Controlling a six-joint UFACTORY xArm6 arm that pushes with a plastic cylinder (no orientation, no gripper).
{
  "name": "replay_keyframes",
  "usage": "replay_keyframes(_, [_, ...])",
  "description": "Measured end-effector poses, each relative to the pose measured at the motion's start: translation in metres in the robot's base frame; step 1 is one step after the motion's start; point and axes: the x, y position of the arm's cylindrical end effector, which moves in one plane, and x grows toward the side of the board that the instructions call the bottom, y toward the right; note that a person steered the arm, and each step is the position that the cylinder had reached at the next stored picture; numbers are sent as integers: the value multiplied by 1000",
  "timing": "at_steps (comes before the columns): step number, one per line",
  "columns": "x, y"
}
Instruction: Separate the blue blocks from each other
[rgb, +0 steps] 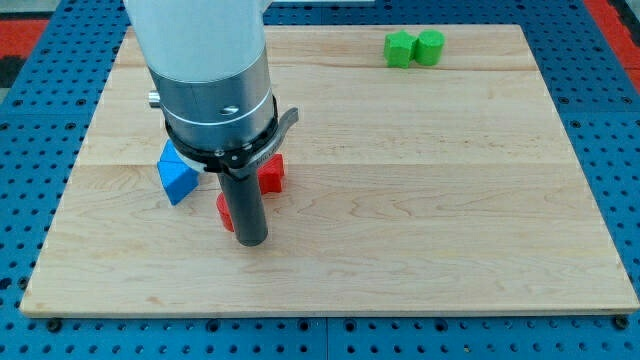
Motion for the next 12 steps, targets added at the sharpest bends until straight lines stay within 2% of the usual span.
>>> replay_keyframes(2, [4,-2])
replay_keyframes(4, [16,-67])
replay_keyframes(5, [0,-83])
replay_keyframes(12, [-113,-82])
